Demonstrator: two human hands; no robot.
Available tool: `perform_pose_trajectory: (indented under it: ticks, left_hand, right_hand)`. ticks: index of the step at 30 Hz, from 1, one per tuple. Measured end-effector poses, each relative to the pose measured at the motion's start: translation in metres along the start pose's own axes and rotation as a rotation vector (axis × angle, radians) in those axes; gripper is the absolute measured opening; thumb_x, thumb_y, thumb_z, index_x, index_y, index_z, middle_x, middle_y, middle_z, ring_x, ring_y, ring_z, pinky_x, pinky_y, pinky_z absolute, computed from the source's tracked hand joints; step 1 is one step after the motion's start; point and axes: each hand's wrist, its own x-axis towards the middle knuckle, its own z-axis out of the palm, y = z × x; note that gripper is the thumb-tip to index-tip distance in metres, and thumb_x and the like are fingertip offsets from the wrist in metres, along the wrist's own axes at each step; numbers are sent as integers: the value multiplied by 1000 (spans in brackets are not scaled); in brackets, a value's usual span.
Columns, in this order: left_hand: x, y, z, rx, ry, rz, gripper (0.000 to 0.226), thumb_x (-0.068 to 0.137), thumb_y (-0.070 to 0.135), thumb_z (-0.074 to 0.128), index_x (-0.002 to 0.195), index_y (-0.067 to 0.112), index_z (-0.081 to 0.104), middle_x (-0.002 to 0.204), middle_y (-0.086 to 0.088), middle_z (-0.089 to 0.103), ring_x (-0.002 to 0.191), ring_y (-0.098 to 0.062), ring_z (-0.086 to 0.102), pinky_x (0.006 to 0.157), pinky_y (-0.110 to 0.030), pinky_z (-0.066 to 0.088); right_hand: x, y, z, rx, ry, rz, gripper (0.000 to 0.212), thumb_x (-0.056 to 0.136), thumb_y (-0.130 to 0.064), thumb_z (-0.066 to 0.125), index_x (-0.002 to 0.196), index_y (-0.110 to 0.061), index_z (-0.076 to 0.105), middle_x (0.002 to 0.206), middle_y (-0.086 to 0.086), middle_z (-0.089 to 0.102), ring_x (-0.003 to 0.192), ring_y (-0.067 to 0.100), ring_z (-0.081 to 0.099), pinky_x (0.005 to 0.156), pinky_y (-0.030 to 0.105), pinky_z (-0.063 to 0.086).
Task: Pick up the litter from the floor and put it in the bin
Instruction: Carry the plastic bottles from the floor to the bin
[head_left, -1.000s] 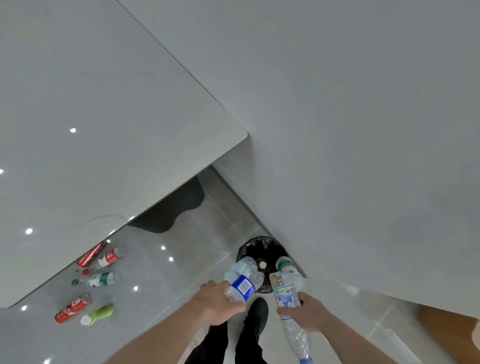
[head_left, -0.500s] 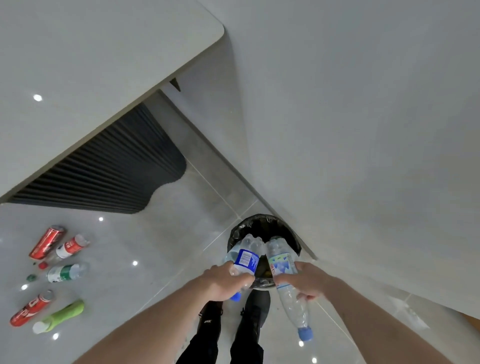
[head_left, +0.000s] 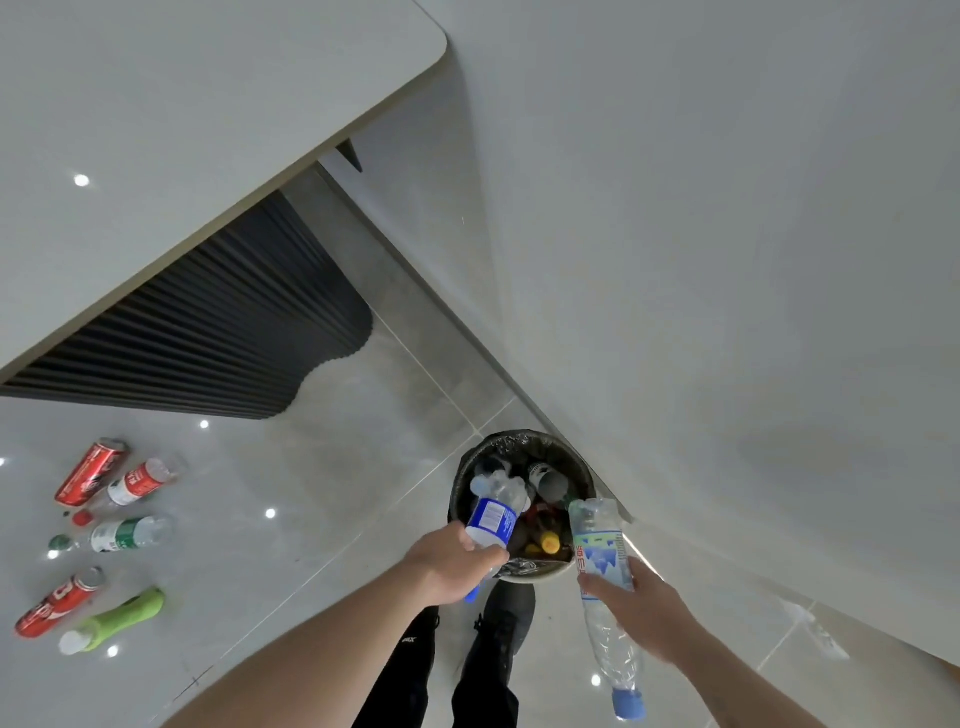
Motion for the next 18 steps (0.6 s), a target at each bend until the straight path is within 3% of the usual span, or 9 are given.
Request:
perform_pose_trajectory:
  ticks: [3, 5, 8, 12, 14, 16, 18]
  left_hand:
    - [-3, -8, 6, 0, 26, -118, 49, 67, 60, 60, 95, 20, 57, 75, -3, 63, 60, -15, 62, 53, -26, 53]
    - [-3, -5, 6, -2, 54, -172, 57, 72, 60, 58, 107, 17, 53, 83, -6, 65, 57, -18, 64, 51, -26, 55]
    - [13, 1, 5, 85, 132, -203, 73, 76, 70, 49, 121, 14, 48, 93, -9, 68, 63, -22, 68, 59, -29, 58]
    - [43, 12, 5, 149, 264, -212, 70, 90, 66, 49, 129, 8, 51, 117, -12, 64, 102, -30, 67, 84, -38, 56]
    - [57, 13, 6, 180, 271, -242, 70, 93, 66, 45, 132, 8, 47, 122, -11, 59, 107, -29, 64, 90, -39, 57]
    - [66, 12, 9, 186, 256, -265, 70, 94, 66, 42, 136, 10, 44, 122, -10, 57, 106, -27, 64, 88, -39, 60]
    - [73, 7, 11, 153, 262, -267, 69, 92, 66, 44, 134, 12, 43, 117, -9, 58, 97, -26, 66, 76, -36, 63]
  right_hand:
    - [5, 6, 3, 2, 5, 33, 50, 76, -56, 73, 116, -29, 59, 95, -4, 70, 76, 16, 66, 69, 29, 54]
    - [10, 4, 4, -13, -1, 47, 57, 77, -53, 74, 122, -26, 53, 100, -4, 68, 80, 15, 67, 68, 28, 51]
    - [19, -6, 4, -46, -28, 65, 53, 83, -44, 73, 122, -25, 42, 99, -4, 61, 82, 13, 64, 61, 24, 49]
    - [36, -20, 4, -54, -78, 107, 53, 86, -37, 71, 122, -25, 34, 101, 2, 60, 85, 16, 62, 54, 27, 51]
    - [47, -24, 6, -61, -69, 113, 55, 84, -38, 73, 122, -26, 35, 101, 2, 59, 89, 18, 62, 54, 27, 52]
    - [59, -28, 10, -64, -46, 104, 56, 81, -39, 75, 122, -26, 39, 99, 0, 59, 87, 17, 61, 57, 29, 55]
    - [71, -35, 16, -78, -30, 91, 56, 79, -41, 76, 119, -27, 40, 98, -2, 57, 85, 16, 61, 65, 33, 60]
